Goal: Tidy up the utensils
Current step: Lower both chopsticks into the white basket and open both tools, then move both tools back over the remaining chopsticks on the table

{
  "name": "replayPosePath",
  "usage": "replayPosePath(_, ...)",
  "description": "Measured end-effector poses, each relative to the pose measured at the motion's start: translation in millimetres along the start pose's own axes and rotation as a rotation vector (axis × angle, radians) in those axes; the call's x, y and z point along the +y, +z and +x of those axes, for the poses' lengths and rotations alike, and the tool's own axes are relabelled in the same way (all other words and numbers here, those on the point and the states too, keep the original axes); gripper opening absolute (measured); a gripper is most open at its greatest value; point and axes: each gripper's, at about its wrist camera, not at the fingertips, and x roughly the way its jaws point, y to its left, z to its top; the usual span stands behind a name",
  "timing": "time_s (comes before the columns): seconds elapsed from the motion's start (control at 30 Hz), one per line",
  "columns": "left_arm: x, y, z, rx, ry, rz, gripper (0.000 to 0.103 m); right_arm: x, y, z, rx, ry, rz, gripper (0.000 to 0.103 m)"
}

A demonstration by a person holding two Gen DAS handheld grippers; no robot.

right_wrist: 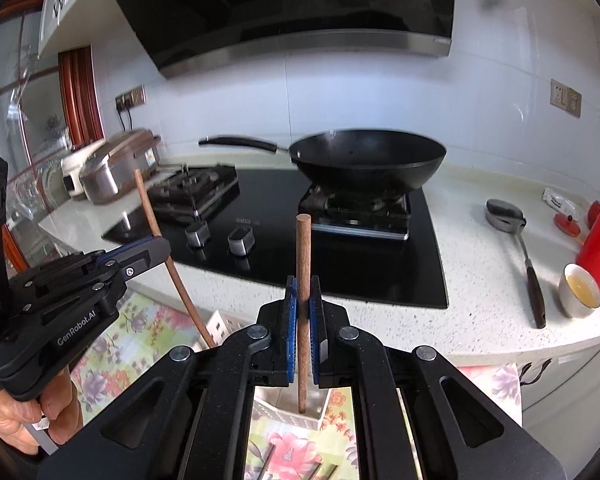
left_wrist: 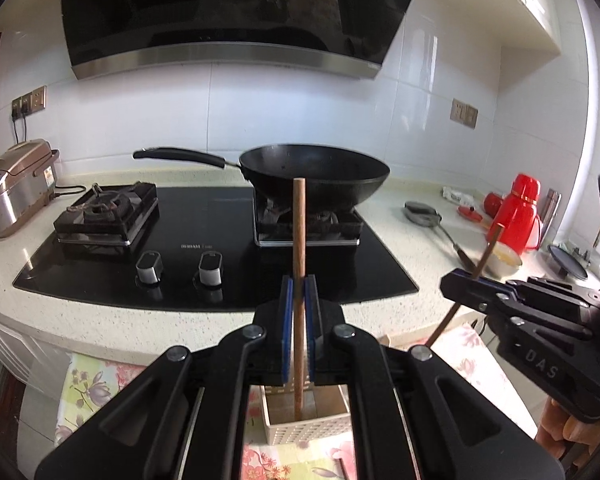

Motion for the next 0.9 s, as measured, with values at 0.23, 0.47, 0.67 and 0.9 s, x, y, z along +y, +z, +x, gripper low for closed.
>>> replayPosePath(0.23,3.0,-14.7,23.6,0.077,-0.005,0.002,0.006,0.5,-9.2,23.8,0.054,0.004,-0.005,0.006)
replayPosePath(0.47,12.0,-28.6,56.3,0.185,-0.018,-0.018,0.008,-1.5,-15.1,50.9,0.092,-0.008,0.009,0.008)
replayPosePath(0.67,19.8,-34.2,60.4,0.191,-0.012,-0.031,0.011,-11.1,-18.4,52.1,0.065,-0.028,0.019,0.041)
replayPosePath(0.9,30.4,-50.3,24.2,0.107,0.009,-0.060,0.041,-23.1,-36.3,27.4,0.008,-0.066,0.024,0.067)
